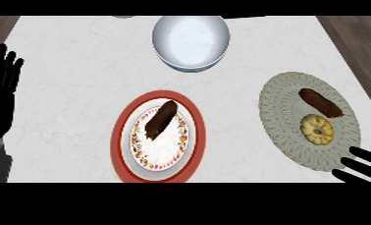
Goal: Pick the squash from the placemat and place it in the bowl
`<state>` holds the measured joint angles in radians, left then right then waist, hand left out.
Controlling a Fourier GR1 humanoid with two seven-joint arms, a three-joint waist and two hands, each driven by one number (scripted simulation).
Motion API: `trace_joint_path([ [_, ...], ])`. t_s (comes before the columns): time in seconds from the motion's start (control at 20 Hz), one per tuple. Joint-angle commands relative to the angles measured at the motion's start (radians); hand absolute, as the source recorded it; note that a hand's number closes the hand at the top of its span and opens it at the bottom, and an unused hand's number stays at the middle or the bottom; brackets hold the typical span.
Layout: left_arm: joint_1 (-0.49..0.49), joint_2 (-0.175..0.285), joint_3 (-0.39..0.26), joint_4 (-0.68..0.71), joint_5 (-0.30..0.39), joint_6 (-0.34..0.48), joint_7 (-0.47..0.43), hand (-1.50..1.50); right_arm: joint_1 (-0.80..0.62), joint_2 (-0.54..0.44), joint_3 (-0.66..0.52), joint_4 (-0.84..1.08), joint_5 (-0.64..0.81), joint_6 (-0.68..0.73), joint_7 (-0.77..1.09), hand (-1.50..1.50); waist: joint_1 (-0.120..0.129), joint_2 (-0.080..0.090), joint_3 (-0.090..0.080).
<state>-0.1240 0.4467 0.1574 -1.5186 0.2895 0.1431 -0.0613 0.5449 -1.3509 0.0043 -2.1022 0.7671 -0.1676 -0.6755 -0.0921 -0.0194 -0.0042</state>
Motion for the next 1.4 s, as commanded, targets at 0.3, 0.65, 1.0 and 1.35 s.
trace_joint_path([
  [0.3,-0.05,-0.026,-0.021,0.012,-0.014,-0.028,0.004,0.0,0.181,0.106,-0.141,-0.138,0.25,0.15,0.134,-1.5,0.057,0.013,0.003],
  [0.65,-0.115,-0.031,-0.016,0.042,-0.037,-0.044,0.016,0.0,0.08,0.251,-0.078,-0.036,0.332,0.182,0.068,-1.5,0.087,0.02,0.004],
  [1.0,-0.063,-0.049,-0.021,-0.069,-0.046,-0.032,0.086,0.0,-0.053,0.367,0.0,0.098,0.446,0.206,0.059,-1.5,0.099,0.019,0.005],
  [1.35,-0.091,-0.072,-0.024,-0.043,-0.07,-0.053,0.082,0.0,-0.225,0.452,0.042,0.211,0.532,0.273,0.009,-1.5,0.097,0.019,0.004],
])
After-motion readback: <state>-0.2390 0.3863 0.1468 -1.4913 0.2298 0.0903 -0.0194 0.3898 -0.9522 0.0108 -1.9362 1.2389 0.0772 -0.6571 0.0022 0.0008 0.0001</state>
